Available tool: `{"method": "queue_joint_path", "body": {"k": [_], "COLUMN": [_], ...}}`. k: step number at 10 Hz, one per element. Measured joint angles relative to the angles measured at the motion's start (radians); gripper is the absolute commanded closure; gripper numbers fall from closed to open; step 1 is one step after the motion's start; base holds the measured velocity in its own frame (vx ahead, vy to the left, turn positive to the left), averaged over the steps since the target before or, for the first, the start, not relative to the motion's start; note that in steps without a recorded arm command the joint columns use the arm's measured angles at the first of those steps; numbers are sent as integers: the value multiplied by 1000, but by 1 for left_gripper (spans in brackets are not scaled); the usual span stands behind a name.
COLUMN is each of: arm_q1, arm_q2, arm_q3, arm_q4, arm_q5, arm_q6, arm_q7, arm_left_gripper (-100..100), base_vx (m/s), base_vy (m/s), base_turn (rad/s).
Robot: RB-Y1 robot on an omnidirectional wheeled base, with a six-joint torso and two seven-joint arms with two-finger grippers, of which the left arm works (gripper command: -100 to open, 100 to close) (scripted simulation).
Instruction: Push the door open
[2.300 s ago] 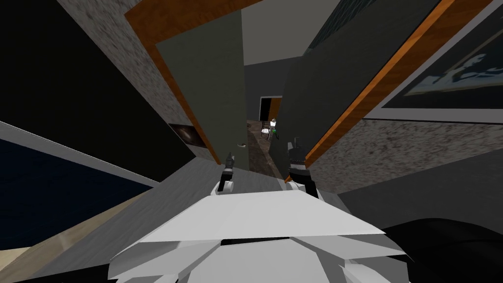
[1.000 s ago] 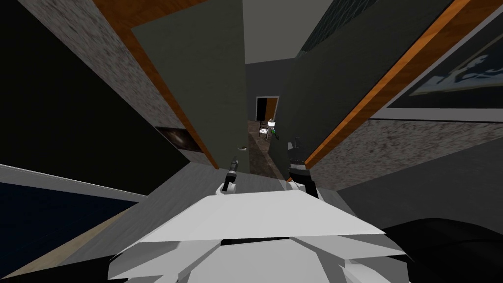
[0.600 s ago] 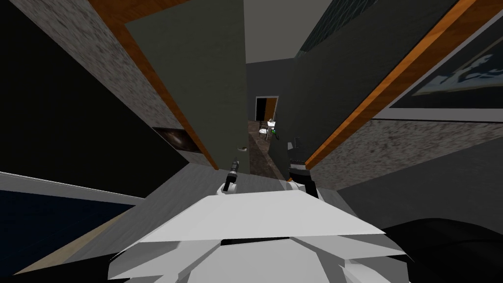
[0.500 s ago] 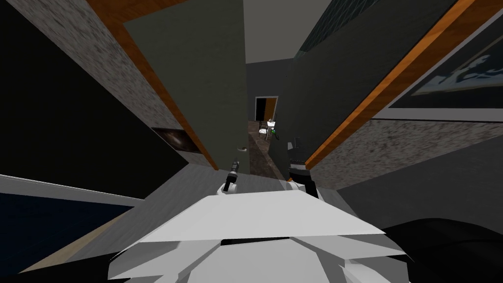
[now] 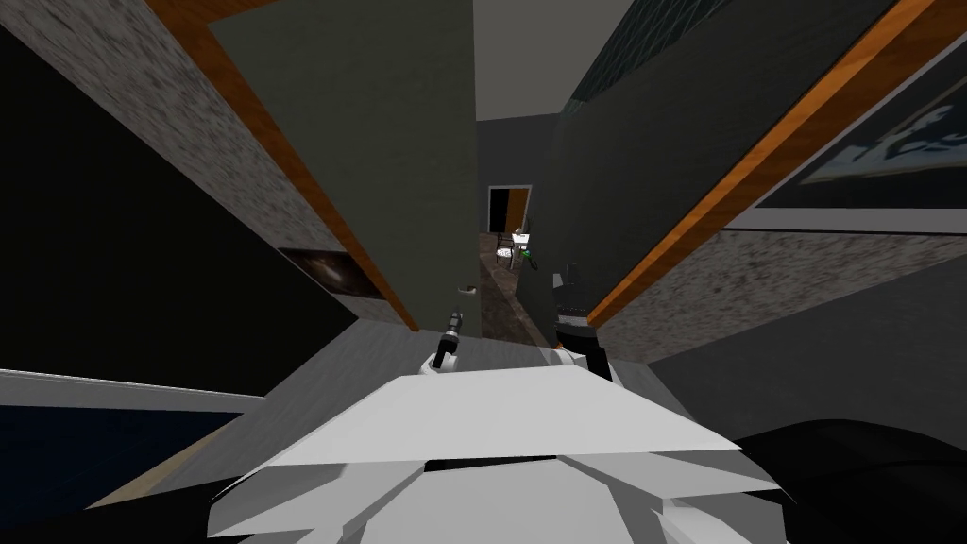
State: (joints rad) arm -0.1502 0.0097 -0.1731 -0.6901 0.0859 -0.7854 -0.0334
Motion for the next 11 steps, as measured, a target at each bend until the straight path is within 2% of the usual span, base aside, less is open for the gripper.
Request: {"method": "queue_joint_path", "body": {"k": [3,4,6,8,10,11], "arm_q1": [-21,-22,-21,-12,-21,-23], "arm_q2": [-10,-10,12,24,24,17], "arm_q3": [-7,-7,-4,-1,4,7], "arm_q4": [59,61,68,52,70,77], "arm_q5": [-1,-1,0,0,2,3], "arm_q6": [-7,-7,-13,-5,-13,-17], "arm_q7": [5,5,5,3,3,3], "arm_left_gripper": [-100,-100,-100,-100,-100,-100], "base_vx": [47,103,186,208,210,190], "base_vy": [42,-22,-45,-43,-18,-30], "base_turn": [-36,-31,-26,-26,-26,-25]}}
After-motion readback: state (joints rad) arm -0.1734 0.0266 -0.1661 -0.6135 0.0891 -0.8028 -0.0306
